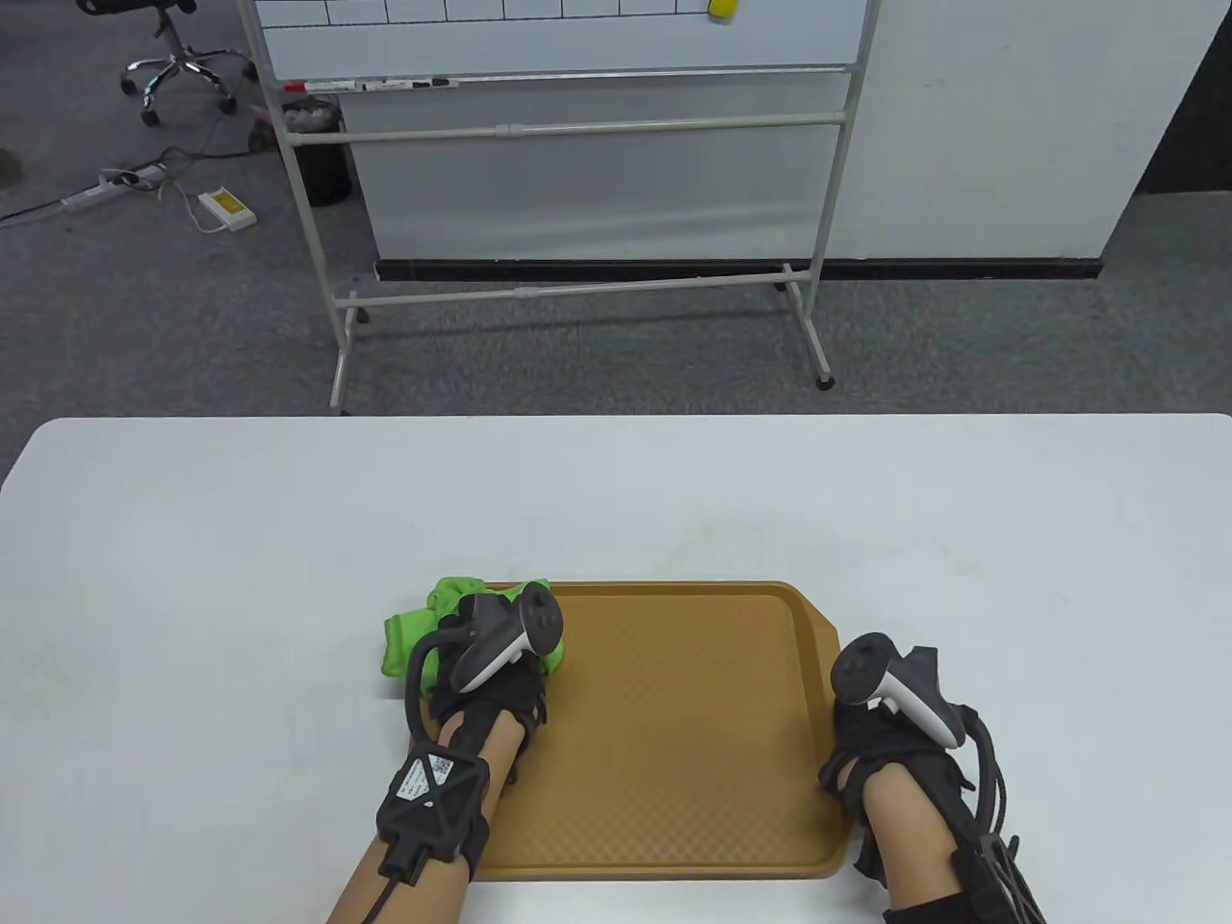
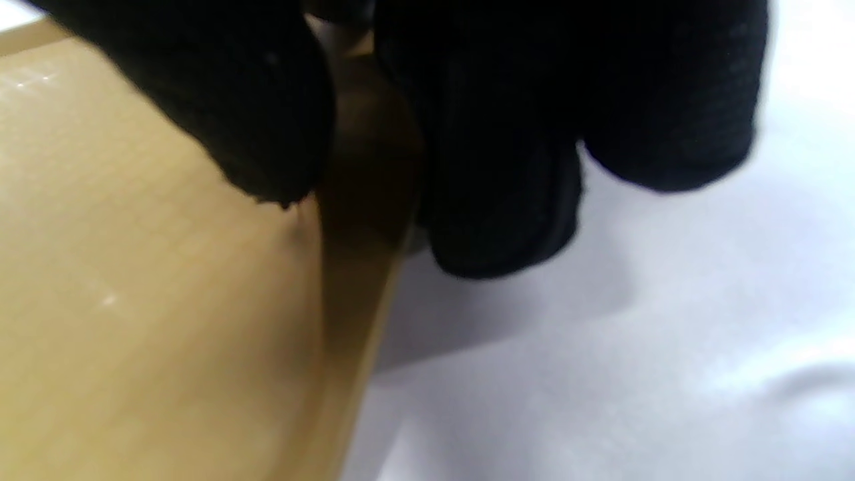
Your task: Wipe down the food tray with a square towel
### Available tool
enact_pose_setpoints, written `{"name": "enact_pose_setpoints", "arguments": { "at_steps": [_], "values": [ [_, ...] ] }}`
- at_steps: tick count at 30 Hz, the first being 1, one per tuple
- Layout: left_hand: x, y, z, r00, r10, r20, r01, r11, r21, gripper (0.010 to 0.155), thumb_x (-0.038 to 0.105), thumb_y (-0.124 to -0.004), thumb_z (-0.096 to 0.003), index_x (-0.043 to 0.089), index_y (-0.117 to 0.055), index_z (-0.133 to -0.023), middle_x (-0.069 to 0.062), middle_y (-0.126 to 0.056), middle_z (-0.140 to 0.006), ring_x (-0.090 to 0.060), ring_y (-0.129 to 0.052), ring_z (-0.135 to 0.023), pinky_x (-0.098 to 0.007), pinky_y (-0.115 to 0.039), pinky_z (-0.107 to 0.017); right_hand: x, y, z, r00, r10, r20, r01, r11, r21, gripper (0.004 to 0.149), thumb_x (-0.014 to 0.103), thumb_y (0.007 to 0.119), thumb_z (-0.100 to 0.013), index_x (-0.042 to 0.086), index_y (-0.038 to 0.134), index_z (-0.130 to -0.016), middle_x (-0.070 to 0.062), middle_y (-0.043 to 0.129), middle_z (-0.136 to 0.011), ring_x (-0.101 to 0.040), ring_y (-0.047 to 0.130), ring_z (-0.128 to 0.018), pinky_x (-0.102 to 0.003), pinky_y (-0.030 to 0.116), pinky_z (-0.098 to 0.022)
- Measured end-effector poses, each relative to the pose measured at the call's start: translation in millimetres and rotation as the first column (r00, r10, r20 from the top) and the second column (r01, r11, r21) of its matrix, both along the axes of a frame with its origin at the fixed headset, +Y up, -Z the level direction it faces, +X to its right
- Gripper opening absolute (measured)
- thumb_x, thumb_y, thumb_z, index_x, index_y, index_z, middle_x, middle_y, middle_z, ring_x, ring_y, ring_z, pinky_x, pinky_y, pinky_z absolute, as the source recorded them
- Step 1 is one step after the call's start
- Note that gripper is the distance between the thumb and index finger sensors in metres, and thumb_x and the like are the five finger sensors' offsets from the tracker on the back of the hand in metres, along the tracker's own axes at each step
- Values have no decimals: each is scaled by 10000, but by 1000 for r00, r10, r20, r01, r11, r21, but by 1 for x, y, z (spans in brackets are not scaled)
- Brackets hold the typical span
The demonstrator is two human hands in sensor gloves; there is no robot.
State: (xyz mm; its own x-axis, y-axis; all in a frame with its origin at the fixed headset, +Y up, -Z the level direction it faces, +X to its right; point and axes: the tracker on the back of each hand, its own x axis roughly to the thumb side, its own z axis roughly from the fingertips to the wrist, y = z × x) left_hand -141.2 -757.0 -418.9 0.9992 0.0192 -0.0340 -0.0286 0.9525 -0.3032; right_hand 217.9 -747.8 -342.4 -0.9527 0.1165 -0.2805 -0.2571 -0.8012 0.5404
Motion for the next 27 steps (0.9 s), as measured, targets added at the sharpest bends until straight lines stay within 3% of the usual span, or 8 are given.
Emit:
{"name": "enact_pose_setpoints", "arguments": {
  "at_steps": [7,21,27],
  "values": [
    [32,1,-6,989,141,41,-138,988,-65,521,390,-703,-548,307,-563,-1043,-3,-466,-1202,-401,-374,-1076,-571,-409,-759,-1,0,0,1000,3,-7,-3,1000,0,881,370,913,-408,195,277,-992,-138,945,-796,-269,1090,-413,-470,877,-352],
    [143,-11,-9,915,350,200,-328,935,-136,521,393,-695,-555,343,-547,-1053,59,-398,-1212,-321,-234,-1087,-526,-302,-777,-2,0,-1,1000,-5,-25,4,1000,-1,877,368,912,-408,194,280,-990,-128,947,-796,-273,1087,-414,-472,875,-354],
    [177,-13,-3,882,387,270,-346,919,-188,526,399,-697,-557,359,-545,-1058,80,-379,-1218,-301,-205,-1083,-519,-280,-778,2,-1,-2,999,-42,-34,42,999,-6,853,360,886,-417,198,275,-989,-128,947,-795,-266,1086,-414,-469,875,-356]
  ]
}}
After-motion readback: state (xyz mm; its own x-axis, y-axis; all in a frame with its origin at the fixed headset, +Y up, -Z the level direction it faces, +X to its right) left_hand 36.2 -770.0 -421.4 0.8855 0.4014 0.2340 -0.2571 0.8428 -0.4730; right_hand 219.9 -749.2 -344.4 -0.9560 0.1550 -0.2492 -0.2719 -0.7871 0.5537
